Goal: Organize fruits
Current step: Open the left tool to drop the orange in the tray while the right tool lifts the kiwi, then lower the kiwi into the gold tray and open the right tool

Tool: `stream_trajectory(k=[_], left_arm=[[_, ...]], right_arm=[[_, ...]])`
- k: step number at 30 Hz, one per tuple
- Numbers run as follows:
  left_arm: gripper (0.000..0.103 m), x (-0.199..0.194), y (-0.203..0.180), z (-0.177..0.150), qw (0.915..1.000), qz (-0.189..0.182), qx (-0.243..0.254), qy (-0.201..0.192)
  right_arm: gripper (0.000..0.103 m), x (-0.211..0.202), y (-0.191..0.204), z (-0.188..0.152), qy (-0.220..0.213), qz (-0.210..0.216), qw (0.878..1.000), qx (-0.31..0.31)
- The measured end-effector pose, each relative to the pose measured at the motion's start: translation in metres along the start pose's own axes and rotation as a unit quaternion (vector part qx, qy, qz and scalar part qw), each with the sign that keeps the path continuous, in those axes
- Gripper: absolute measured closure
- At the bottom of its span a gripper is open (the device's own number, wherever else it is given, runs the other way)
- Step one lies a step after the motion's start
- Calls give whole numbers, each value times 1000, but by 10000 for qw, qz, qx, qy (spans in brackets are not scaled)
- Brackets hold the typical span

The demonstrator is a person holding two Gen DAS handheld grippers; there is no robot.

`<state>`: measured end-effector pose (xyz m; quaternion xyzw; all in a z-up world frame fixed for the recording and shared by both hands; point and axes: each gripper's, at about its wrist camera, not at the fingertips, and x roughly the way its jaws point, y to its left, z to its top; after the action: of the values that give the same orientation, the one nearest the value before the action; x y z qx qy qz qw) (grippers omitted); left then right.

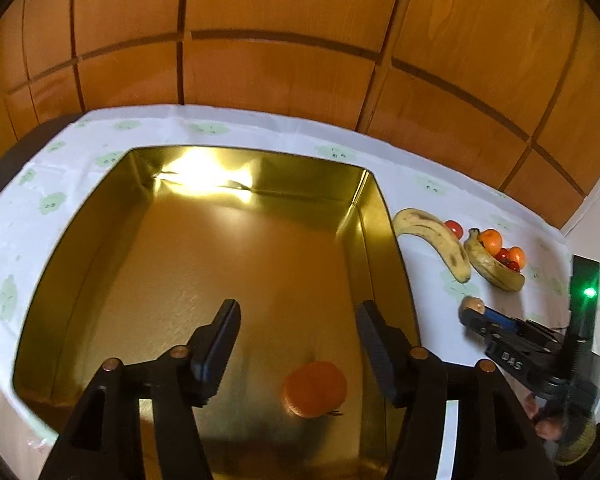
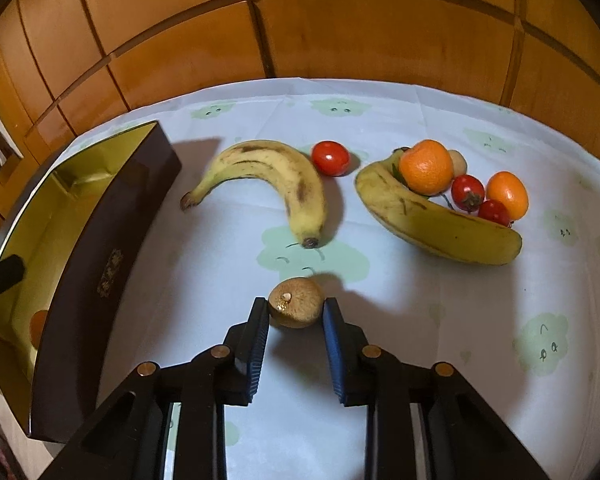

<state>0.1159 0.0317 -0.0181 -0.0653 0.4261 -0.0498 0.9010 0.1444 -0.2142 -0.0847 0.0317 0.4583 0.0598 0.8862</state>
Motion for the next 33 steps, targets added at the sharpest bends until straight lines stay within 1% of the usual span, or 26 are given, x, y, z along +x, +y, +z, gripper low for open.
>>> stream_trajectory(k=[5, 7, 11, 15, 21, 24, 27, 30, 33], left_arm=[[34, -23, 1, -15, 9995, 189, 61, -228], [33, -29, 4, -22, 9993, 260, 54, -280], [26, -39, 10, -32, 9981, 490, 48, -373], [26, -44, 18, -38, 9967, 704, -12, -401], [25, -52, 34, -46, 9952, 831, -293, -419], [25, -57, 39, -51, 9943, 908, -335, -451], [25, -60, 43, -53, 9937, 936, -385, -486], [25, -64, 48, -55, 9929, 975, -461, -505], [25, -66, 51, -56, 9924, 990, -510, -515]], right_arm=[[76, -9, 12, -13, -27, 98, 9997, -217], [76, -12, 12, -16, -17, 143, 9997, -211], [76, -18, 11, -16, -19, 212, 9997, -118], [76, -34, 25, -10, -180, 333, 9989, -261], [76, -53, 53, -5, -365, 548, 9961, -587], [76, -62, 65, -4, -421, 694, 9943, -689], [76, -71, 79, -3, -476, 932, 9912, -814], [76, -78, 98, -1, -539, 1103, 9865, -1081], [76, -80, 115, -2, -543, 1202, 9825, -1317]])
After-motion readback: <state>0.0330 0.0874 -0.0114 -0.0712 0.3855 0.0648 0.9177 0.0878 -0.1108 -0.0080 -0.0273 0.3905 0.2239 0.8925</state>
